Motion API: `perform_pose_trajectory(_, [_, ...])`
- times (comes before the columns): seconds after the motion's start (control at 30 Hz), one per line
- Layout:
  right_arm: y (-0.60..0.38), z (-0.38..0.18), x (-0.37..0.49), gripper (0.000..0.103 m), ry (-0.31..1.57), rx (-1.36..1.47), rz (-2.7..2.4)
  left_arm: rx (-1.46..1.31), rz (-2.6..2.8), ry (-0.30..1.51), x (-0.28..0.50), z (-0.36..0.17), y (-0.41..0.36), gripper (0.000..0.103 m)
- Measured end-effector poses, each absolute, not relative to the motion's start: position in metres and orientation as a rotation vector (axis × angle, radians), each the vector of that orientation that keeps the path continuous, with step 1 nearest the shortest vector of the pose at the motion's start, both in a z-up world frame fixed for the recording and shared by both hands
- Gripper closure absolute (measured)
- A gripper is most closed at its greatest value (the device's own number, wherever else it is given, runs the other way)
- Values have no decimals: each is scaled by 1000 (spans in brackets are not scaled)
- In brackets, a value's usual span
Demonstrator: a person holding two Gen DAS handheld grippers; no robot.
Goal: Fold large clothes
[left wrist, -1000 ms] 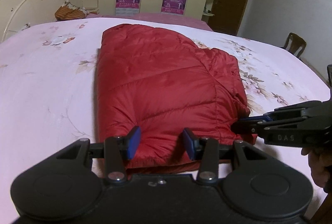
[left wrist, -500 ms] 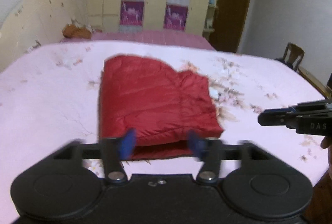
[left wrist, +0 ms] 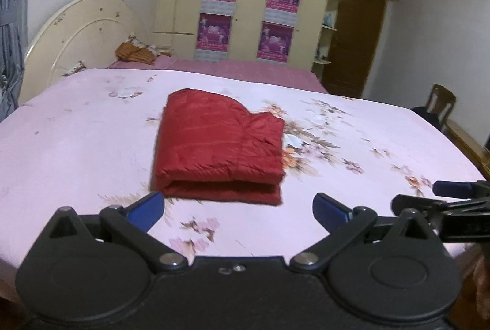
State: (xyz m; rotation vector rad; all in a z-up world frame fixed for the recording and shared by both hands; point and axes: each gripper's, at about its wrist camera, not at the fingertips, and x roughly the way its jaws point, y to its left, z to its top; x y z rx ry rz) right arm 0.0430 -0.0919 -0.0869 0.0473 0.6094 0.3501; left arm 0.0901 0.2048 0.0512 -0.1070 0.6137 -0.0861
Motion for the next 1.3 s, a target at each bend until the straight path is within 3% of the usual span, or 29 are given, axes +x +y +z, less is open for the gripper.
perform_pose_trajectory(0.37, [-96, -80, -9, 0, 599, 74, 246, -92, -76, 588, 56, 57, 202, 0])
perform_pose_trajectory(1.3, [-99, -68, -15, 0, 566, 82, 236, -82, -95, 558, 53, 63, 201, 0])
